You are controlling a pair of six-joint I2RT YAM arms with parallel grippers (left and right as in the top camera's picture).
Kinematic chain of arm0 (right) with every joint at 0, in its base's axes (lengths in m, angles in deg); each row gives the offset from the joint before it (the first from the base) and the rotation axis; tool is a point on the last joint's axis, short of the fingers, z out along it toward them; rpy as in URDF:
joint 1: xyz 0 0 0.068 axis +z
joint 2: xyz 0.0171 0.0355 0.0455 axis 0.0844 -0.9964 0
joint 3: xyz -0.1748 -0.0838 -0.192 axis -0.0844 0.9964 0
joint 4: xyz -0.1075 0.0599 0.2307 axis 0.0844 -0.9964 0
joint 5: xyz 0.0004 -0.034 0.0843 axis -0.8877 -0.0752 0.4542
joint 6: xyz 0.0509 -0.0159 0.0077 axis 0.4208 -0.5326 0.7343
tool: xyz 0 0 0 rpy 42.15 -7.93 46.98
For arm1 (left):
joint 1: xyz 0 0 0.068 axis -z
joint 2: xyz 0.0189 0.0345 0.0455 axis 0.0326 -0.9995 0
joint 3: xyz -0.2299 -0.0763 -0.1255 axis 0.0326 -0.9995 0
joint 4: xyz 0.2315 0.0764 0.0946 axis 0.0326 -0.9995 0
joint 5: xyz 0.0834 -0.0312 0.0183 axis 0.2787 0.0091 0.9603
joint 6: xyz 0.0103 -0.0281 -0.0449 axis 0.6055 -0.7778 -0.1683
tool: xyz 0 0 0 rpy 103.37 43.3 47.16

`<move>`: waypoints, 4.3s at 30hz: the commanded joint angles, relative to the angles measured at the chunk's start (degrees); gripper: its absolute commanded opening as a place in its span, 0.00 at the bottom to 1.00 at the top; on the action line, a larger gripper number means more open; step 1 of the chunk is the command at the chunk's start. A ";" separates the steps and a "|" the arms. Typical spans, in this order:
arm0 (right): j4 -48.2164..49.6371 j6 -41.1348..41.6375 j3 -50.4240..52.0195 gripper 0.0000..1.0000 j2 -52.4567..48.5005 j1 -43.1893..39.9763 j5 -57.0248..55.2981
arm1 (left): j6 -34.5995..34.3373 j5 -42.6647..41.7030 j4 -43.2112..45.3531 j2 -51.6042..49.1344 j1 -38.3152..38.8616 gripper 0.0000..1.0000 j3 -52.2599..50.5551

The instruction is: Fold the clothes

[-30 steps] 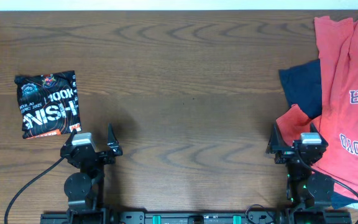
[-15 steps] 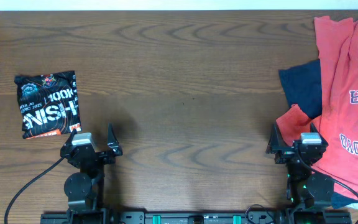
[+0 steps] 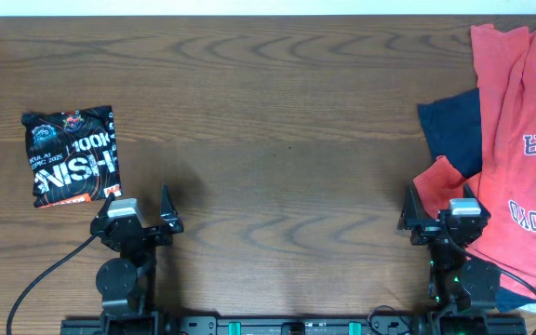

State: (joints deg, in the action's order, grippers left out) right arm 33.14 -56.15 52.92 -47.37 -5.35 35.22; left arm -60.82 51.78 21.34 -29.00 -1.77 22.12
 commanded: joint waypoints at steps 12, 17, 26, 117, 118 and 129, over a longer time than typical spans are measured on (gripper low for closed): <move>-3.06 1.09 -13.31 0.99 -15.72 -0.50 -3.98 | -3.19 0.44 -9.14 -16.61 0.13 0.98 14.95; -11.28 1.11 -24.61 0.99 -32.26 -0.50 -5.11 | -3.17 0.22 -18.05 -30.34 0.13 0.98 27.06; -32.50 1.73 -45.46 0.99 -62.31 -0.48 -3.63 | -3.37 -0.37 -32.81 -47.12 0.13 0.98 38.12; -50.62 12.07 -87.17 0.99 -88.04 11.76 -5.79 | -29.14 -22.47 -20.02 -56.94 1.16 0.98 35.60; -52.06 12.04 -87.17 0.99 -87.65 9.44 -4.79 | -30.51 -22.99 -18.88 -58.93 1.99 0.98 35.52; -62.73 12.02 -87.14 0.99 -87.47 -4.57 -0.87 | -39.36 -22.93 -1.64 -82.84 16.70 0.98 35.52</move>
State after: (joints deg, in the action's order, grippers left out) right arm -28.98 -44.98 -34.00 -135.01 -8.35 33.28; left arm -95.22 29.81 17.53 -107.56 12.59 58.14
